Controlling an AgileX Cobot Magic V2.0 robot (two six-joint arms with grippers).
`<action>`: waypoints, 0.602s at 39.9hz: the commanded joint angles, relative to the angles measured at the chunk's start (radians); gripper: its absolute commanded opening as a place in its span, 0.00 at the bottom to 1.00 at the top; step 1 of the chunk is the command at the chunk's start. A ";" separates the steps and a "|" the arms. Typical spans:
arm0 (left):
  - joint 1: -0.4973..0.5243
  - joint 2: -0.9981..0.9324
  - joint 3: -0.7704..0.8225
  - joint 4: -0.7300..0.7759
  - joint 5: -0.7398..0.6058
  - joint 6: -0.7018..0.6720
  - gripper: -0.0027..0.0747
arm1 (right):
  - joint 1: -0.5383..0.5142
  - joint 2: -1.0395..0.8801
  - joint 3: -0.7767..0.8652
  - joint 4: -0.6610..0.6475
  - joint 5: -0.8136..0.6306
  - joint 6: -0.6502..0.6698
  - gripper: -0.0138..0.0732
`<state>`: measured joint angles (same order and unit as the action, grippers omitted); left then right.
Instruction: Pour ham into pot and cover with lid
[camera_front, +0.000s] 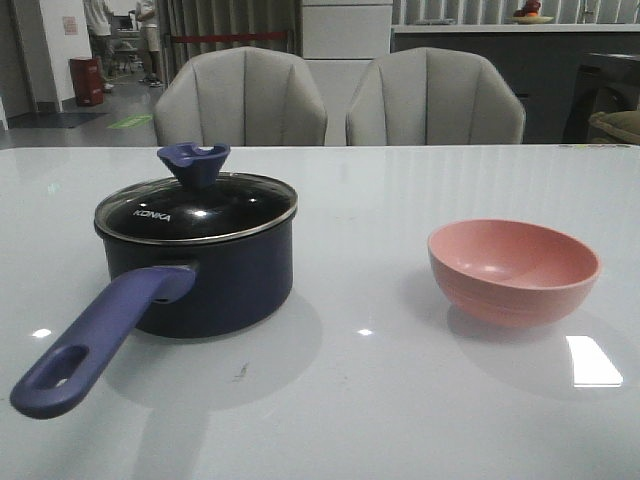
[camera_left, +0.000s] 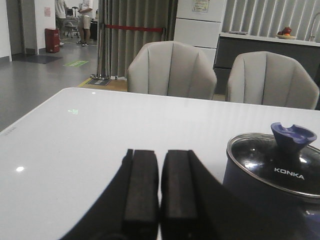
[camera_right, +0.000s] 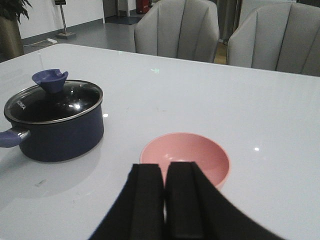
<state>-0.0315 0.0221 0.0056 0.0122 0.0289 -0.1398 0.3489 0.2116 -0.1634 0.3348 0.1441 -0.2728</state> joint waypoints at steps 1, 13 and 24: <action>0.001 0.009 0.019 0.001 -0.078 -0.013 0.18 | 0.002 0.007 -0.029 0.005 -0.073 -0.010 0.36; 0.001 0.009 0.019 0.001 -0.078 -0.013 0.18 | -0.090 0.000 0.005 -0.197 -0.144 0.106 0.36; 0.001 0.009 0.019 0.001 -0.078 -0.013 0.18 | -0.245 -0.103 0.126 -0.371 -0.163 0.308 0.36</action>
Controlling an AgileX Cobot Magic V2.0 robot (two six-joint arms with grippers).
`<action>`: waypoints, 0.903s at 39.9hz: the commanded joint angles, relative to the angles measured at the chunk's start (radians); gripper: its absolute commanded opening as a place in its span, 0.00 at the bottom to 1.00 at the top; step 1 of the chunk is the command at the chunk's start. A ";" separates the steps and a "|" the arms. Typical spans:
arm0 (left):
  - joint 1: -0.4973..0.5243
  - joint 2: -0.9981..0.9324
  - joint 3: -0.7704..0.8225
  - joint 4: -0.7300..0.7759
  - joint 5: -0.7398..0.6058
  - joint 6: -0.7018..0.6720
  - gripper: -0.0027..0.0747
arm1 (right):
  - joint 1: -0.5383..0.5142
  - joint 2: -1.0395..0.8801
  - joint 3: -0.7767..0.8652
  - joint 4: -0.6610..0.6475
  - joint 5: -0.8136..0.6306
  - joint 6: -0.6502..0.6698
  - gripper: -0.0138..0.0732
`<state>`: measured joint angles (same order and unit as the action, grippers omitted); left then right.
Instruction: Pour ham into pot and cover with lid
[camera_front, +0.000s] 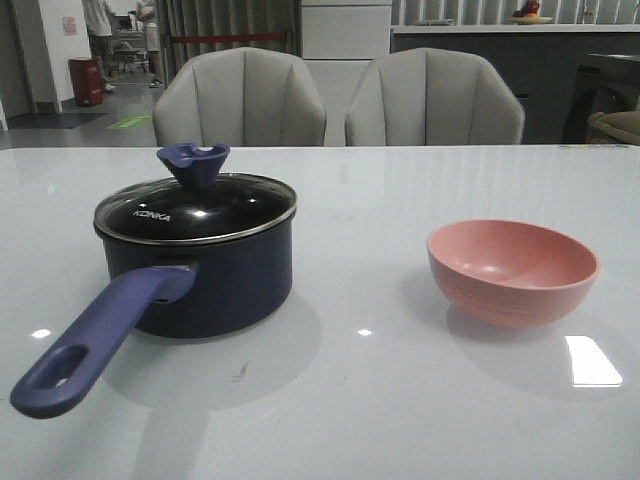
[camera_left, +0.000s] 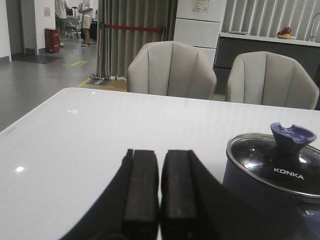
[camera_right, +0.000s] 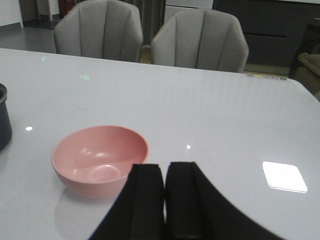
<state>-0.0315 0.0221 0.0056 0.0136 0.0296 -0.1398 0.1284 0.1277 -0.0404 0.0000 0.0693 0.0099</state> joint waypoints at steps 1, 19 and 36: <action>0.001 0.009 0.019 0.000 -0.079 -0.013 0.18 | -0.030 -0.034 0.013 -0.036 -0.088 0.025 0.36; 0.001 0.009 0.019 0.000 -0.078 -0.013 0.18 | -0.057 -0.157 0.062 -0.042 -0.077 0.033 0.36; 0.001 0.009 0.019 0.000 -0.078 -0.013 0.18 | -0.057 -0.157 0.062 -0.042 -0.061 0.033 0.36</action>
